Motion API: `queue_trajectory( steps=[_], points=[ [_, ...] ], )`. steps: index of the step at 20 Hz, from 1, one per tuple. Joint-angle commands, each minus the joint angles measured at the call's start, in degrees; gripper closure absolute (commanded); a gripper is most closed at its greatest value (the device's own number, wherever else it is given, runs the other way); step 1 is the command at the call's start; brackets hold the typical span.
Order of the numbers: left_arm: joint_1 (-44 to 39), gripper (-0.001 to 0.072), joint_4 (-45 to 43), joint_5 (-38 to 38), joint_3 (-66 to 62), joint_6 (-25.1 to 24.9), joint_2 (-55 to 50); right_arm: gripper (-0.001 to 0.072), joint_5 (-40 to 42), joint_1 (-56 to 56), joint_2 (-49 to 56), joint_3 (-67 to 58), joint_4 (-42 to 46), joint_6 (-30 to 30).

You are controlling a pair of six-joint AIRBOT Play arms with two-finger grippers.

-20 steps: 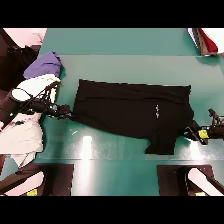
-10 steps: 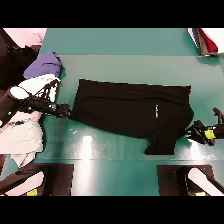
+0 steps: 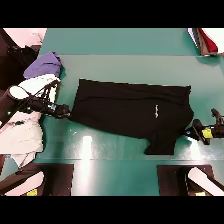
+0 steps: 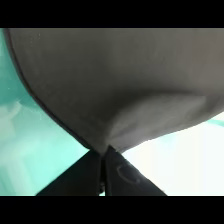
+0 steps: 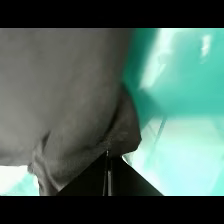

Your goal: Fold the shirts.

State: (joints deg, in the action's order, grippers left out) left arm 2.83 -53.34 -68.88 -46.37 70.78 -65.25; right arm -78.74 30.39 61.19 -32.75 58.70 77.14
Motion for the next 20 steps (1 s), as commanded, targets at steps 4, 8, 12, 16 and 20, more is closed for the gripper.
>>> queue_trajectory(
  steps=[4,8,12,16,20],
  points=[
    [0.0,0.0687,-7.0,-10.8,-0.2,7.6,11.9,0.0695,-12.5,0.0,-16.4,-9.4,10.8,4.9],
    [0.0,0.0687,-3.9,-14.3,-0.3,10.3,18.6,0.0695,-12.7,-1.4,-22.0,-17.8,10.0,6.3],
    [0.0,0.0687,0.6,-1.0,-0.9,9.6,16.7,0.0695,-9.4,-11.7,-16.0,-25.0,10.0,6.4],
    [0.0,0.0687,0.9,10.4,-0.9,9.2,9.9,0.0695,-2.7,-22.9,-3.6,-32.0,13.0,7.0],
    [0.0,0.0686,1.0,15.5,-4.9,9.3,0.2,0.0695,-2.1,-25.5,9.9,-41.0,15.4,8.0]
  ],
)
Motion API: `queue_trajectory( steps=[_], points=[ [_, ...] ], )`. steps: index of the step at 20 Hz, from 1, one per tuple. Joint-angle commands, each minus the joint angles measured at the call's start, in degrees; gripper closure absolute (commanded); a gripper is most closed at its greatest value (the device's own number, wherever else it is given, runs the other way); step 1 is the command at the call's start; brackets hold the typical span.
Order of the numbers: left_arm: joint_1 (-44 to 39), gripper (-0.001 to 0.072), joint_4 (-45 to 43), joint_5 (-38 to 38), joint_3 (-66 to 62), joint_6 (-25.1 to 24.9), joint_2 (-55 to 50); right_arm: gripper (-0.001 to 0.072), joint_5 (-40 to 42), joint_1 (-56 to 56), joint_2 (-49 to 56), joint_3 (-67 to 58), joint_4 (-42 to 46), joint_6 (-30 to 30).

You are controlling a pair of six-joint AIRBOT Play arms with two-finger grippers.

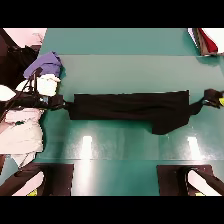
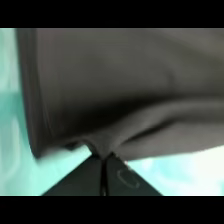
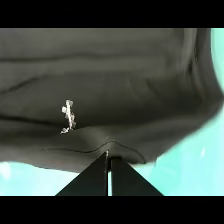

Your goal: Fold the shirts.

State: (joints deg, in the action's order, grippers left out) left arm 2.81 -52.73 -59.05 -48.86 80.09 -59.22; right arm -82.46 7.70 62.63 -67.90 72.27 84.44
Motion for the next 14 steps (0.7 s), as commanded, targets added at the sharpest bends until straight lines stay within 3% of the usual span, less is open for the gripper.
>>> queue_trajectory(
  steps=[1,8,12,14],
  points=[
    [0.0,0.0686,0.4,6.3,-4.1,0.0,-8.2,0.0695,2.0,-2.8,10.9,-7.8,1.9,1.2],
    [0.0,0.0685,0.9,9.3,-13.6,0.5,-20.9,0.0694,3.1,-2.6,25.1,-18.5,1.1,2.6],
    [0.0,0.0663,0.9,11.8,-13.7,0.5,-22.6,0.0693,9.3,-2.7,29.0,-20.0,-0.3,2.8],
    [0.0,0.014,1.3,14.1,-13.9,0.6,-22.5,0.069,13.3,-1.9,30.3,-20.0,-5.5,2.7]
  ],
)
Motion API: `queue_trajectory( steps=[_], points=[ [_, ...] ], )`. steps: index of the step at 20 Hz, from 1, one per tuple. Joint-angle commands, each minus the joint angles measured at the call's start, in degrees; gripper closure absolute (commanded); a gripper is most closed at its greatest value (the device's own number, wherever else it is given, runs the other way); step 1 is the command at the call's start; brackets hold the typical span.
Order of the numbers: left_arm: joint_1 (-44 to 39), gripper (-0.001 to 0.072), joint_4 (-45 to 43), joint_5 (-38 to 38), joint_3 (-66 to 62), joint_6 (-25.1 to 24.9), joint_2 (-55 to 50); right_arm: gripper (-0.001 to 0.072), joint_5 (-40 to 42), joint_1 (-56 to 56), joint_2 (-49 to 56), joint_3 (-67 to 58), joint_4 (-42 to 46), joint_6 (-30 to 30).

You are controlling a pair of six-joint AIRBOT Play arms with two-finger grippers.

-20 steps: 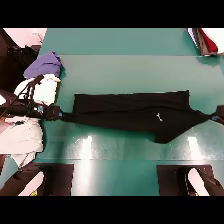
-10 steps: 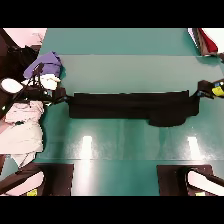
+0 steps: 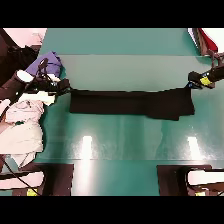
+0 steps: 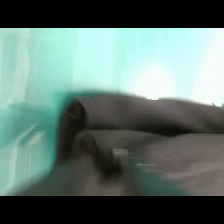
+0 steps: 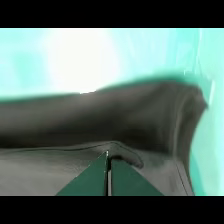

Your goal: Fold the shirts.

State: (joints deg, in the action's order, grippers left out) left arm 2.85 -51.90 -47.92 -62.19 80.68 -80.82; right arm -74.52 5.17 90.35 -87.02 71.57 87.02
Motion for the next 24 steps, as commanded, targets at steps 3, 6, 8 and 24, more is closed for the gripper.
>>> queue_trajectory(
  steps=[3,6,8,24],
  points=[
    [0.0,0.0093,1.7,1.8,-2.5,0.0,-0.9,0.0197,8.0,3.2,3.8,-0.9,-13.9,-0.1],
    [-0.1,0.0127,1.8,-7.5,-6.9,-0.2,-0.8,0.0197,1.6,7.7,1.7,-0.8,-14.6,-7.0],
    [-0.6,0.0674,2.2,-12.3,-7.6,-2.8,-0.8,0.0197,-6.9,11.8,0.9,-0.8,-14.5,-12.9],
    [-22.5,0.0685,2.8,-10.0,-7.6,-3.0,-1.0,0.0017,-14.3,18.3,19.5,-0.7,-20.0,-23.1]
  ],
)
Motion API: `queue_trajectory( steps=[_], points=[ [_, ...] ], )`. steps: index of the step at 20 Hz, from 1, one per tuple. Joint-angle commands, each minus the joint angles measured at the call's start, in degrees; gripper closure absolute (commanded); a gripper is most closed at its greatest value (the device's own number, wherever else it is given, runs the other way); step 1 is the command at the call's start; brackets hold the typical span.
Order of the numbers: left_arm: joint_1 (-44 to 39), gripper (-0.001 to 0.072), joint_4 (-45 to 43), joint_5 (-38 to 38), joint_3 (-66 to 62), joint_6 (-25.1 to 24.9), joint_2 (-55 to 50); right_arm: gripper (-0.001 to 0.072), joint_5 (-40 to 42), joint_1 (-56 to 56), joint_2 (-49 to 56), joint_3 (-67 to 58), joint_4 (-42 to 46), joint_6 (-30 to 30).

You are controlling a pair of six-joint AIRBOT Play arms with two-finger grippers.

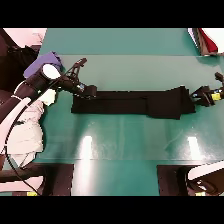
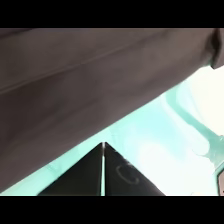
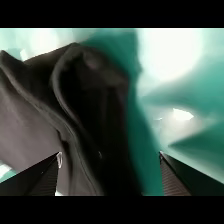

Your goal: Fold the shirts.

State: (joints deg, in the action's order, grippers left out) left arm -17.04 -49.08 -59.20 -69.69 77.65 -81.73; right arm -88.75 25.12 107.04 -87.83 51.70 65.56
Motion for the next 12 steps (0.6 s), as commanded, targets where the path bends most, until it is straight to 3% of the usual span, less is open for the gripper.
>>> queue_trajectory(
  steps=[1,8,9,10,11,12],
  points=[
    [-2.9,0.0685,0.0,1.4,-0.1,0.1,-0.1,0.0017,0.0,-2.6,3.0,0.1,-0.2,-1.6],
    [-3.2,0.0686,0.3,3.2,-0.5,3.5,-1.7,0.0165,-5.1,-9.8,2.4,0.1,-2.1,-2.6],
    [-3.4,0.0686,0.2,3.2,-1.4,3.5,-3.0,0.0358,-4.9,-10.6,1.7,0.1,-2.0,-2.7],
    [-3.7,0.0687,0.4,3.1,-2.6,3.5,-4.6,0.0643,-4.7,-11.2,0.7,0.1,-2.0,-2.7],
    [-4.0,0.0686,0.5,3.1,-4.3,3.5,-6.4,0.0693,-4.8,-11.5,-0.5,0.1,-2.0,-2.7],
    [-4.7,0.0687,0.5,3.3,-6.5,3.4,-8.5,0.0693,-4.9,-11.9,-2.2,0.1,-2.0,-2.7]
  ],
)
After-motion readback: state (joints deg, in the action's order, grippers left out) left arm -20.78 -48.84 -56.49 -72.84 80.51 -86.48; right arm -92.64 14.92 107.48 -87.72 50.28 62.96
